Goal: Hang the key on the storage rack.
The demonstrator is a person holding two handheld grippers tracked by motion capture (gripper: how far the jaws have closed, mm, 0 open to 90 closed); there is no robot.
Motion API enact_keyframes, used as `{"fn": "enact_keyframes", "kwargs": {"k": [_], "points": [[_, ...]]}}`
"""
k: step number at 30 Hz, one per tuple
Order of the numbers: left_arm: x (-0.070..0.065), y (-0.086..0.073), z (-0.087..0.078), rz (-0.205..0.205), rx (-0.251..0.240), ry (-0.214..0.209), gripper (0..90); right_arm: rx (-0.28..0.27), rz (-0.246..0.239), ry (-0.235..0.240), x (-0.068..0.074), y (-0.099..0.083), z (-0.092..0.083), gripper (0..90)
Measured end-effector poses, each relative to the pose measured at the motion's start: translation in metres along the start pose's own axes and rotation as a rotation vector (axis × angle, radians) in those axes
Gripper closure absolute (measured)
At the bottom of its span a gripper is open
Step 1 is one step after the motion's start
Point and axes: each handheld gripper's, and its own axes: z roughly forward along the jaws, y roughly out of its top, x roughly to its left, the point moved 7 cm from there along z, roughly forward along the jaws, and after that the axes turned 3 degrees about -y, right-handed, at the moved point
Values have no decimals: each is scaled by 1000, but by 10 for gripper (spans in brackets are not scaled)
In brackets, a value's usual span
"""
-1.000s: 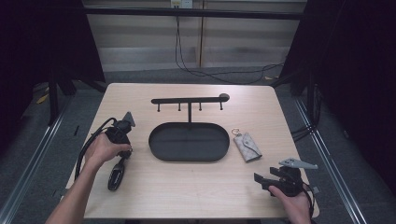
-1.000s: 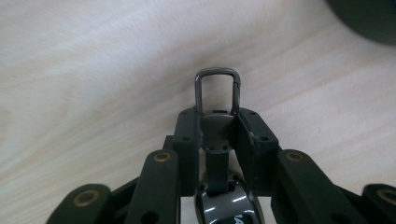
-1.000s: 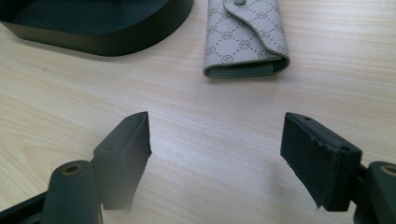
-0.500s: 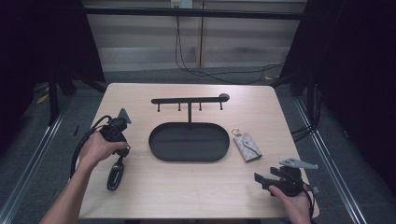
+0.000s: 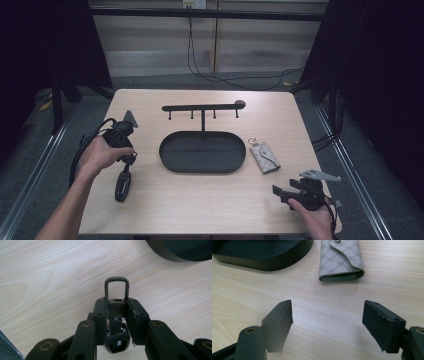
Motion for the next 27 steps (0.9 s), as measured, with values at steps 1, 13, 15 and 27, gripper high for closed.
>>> {"fn": "enact_keyframes", "kwargs": {"k": [1, 13, 15, 27], "points": [[-1, -1, -2, -1, 10, 2, 709, 1, 0, 0, 0, 0, 0, 241], [-10, -1, -26, 38, -26, 23, 709, -4, 8, 0, 0, 0, 0, 240], [-11, 0, -28, 43, -29, 29, 709, -5, 8, -1, 0, 0, 0, 240], [-21, 4, -48, 54, -61, 46, 708, -3, 9, 1, -1, 0, 0, 239]]}}
